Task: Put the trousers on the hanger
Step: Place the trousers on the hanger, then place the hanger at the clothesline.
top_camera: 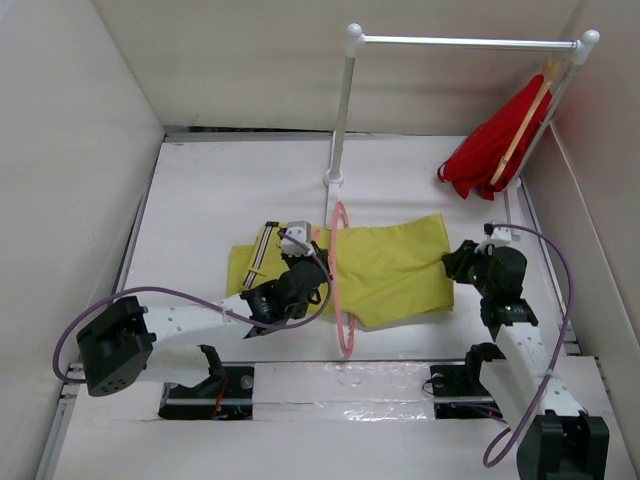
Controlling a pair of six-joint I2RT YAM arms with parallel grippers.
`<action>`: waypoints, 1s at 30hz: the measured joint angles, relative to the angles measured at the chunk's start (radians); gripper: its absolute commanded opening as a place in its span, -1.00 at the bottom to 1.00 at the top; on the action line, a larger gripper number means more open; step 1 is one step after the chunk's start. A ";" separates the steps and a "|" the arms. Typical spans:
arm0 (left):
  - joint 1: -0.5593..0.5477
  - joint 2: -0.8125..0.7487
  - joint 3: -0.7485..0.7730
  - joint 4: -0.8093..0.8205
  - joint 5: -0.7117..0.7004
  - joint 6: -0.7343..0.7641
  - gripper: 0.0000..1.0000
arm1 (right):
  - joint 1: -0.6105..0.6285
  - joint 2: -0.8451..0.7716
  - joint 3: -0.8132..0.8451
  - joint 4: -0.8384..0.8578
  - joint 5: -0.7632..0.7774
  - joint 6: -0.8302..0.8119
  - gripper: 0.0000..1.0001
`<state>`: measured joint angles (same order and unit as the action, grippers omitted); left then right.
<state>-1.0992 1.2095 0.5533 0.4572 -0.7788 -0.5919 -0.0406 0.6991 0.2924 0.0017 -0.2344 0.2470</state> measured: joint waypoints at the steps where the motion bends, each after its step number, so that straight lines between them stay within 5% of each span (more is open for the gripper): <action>1: -0.005 0.004 0.027 -0.009 0.013 0.009 -1.00 | -0.003 0.001 0.001 0.002 -0.008 -0.004 0.21; 3: -0.011 0.005 0.064 -0.015 0.034 0.027 -1.00 | -0.005 0.001 0.008 -0.002 -0.031 -0.020 0.40; 8: -0.011 0.005 0.104 -0.050 0.071 0.041 -1.00 | 0.092 -0.004 0.079 -0.019 -0.041 -0.035 0.39; 11: -0.011 0.011 0.116 -0.061 0.079 0.040 -1.00 | 0.291 -0.003 0.100 0.028 -0.019 0.001 -0.24; 12: -0.011 0.016 0.121 -0.062 0.082 0.040 -1.00 | 0.367 -0.002 0.097 0.054 -0.005 0.025 -0.86; 13: -0.011 0.020 0.126 -0.064 0.084 0.040 -1.00 | 0.434 0.003 0.089 0.085 0.009 0.050 -1.00; 17: -0.023 0.027 0.145 -0.077 0.077 0.043 -1.00 | 0.699 0.045 0.072 0.171 0.108 0.157 -1.00; 19: -0.033 0.027 0.156 -0.083 0.070 0.047 -1.00 | 0.817 0.072 0.074 0.203 0.176 0.196 -0.59; 20: -0.035 0.027 0.159 -0.083 0.069 0.048 -1.00 | 0.873 0.088 0.077 0.213 0.209 0.215 -0.23; 21: -0.037 0.027 0.162 -0.084 0.068 0.050 -1.00 | 0.915 0.104 0.081 0.222 0.236 0.235 0.33; 22: -0.038 0.027 0.164 -0.084 0.067 0.050 -1.00 | 0.943 0.119 0.084 0.234 0.257 0.254 0.47; 27: -0.043 0.027 0.165 -0.084 0.066 0.050 -1.00 | 0.979 0.290 0.094 0.345 0.307 0.320 0.49; 30: -0.046 0.027 0.165 -0.089 0.065 0.050 -1.00 | 0.984 0.391 0.090 0.418 0.305 0.363 0.32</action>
<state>-1.1450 1.2369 0.7185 0.3683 -0.7136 -0.5415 0.9432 1.0901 0.3820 0.4198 0.0704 0.6102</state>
